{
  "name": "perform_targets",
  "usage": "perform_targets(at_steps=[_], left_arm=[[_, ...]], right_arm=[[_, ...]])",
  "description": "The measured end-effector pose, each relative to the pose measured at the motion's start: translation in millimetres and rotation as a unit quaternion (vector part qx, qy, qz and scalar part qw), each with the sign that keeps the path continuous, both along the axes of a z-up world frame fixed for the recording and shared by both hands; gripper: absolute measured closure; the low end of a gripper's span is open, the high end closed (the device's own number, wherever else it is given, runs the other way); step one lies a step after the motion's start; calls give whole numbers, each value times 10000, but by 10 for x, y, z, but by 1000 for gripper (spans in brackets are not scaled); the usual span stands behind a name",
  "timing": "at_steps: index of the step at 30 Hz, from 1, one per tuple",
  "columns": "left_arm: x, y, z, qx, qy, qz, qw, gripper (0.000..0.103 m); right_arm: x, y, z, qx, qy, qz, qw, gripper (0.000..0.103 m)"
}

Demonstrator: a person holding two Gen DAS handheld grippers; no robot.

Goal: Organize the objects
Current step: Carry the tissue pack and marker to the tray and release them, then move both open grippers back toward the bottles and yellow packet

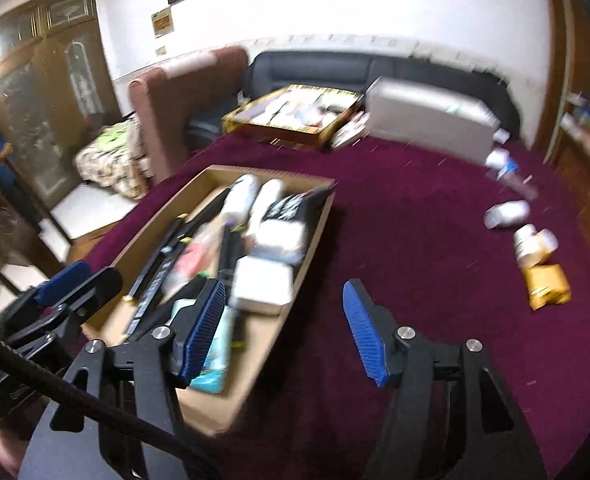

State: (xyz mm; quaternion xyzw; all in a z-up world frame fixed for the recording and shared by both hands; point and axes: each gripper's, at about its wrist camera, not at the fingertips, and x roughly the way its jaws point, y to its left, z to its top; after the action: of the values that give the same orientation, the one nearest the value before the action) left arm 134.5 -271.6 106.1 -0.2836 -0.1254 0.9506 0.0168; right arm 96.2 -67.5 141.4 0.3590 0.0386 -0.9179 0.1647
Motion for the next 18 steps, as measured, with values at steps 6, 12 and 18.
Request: perform_targets(at_steps=[6,12,18], left_arm=[[-14,260,49,-311,-23,-175,9994,45],[6,541,133,-550,63,-366,9978,45],[-10,847,156,-773,-3,-598,9952,45]], right_arm=[[82,172,101,230,491,-209,9983,29],[110,455,135,189,614,-413,9971,29],[118,748,114,110,608,-669,9958,29]])
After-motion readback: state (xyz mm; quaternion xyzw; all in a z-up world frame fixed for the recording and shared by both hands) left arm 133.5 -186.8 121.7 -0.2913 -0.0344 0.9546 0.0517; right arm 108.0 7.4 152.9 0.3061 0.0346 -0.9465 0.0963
